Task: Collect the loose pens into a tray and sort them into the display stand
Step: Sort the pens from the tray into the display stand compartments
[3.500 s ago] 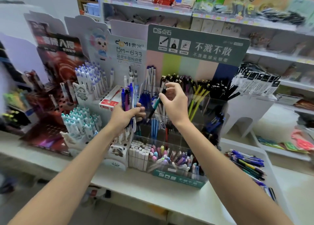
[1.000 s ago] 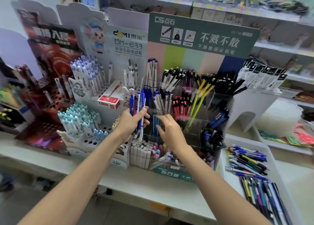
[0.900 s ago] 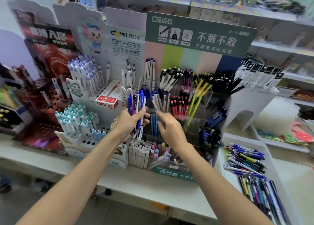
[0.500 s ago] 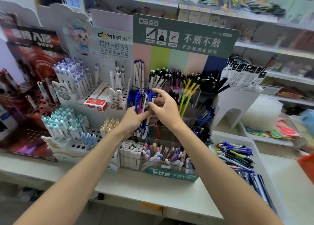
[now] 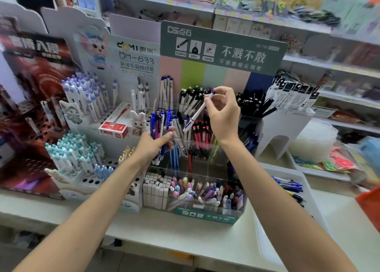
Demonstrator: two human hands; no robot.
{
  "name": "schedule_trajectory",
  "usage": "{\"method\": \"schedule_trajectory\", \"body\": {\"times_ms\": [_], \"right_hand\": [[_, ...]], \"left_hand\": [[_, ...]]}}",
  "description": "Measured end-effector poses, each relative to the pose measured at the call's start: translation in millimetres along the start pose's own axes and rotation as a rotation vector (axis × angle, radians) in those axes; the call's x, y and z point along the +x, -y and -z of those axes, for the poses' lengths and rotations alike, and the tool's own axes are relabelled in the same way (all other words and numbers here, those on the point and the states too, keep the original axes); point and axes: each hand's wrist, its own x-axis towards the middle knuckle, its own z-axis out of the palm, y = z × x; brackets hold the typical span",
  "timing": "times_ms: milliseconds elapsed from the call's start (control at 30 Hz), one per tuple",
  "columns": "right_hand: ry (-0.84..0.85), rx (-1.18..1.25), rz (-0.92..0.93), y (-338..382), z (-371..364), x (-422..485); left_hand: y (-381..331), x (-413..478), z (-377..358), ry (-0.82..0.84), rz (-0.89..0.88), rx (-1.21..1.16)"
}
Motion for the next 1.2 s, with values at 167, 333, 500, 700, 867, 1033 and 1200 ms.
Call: {"method": "schedule_trajectory", "body": {"times_ms": [167, 333, 500, 700, 867, 1033, 1200], "right_hand": [[0.11, -0.179, 0.125, -13.2, -16.0, -1.2], [0.325, -0.482, 0.27, -38.5, -27.6, -19.0], [0.33, -0.489, 0.239, -34.7, -16.6, -21.6], [0.447, -0.105, -0.074, -3.7, -14.2, -21.5], [0.151, -0.04, -0.101, -9.3, 19.3, -13.0], [0.005, -0.127, -0.102, -18.9, 59.0, -1.7], [0.019, -0.158, -0.075, -28.1, 60.9, -16.8]], "left_hand": [[-0.6, -0.8, 3.1, 0.046, 0.004, -0.072], [-1.6, 0.8, 6.8, 0.028, 0.008, -0.037], [-8.8, 1.4, 3.0, 0.026, -0.013, -0.032], [-21.2, 4.7, -31.9, 0.082, -0.084, 0.064], [-13.2, 9.9, -42.4, 0.049, -0.064, -0.006], [-8.2, 14.0, -47.2, -0.002, -0.062, -0.007], [-4.5, 14.4, -39.8, 0.027, -0.122, 0.072]]}}
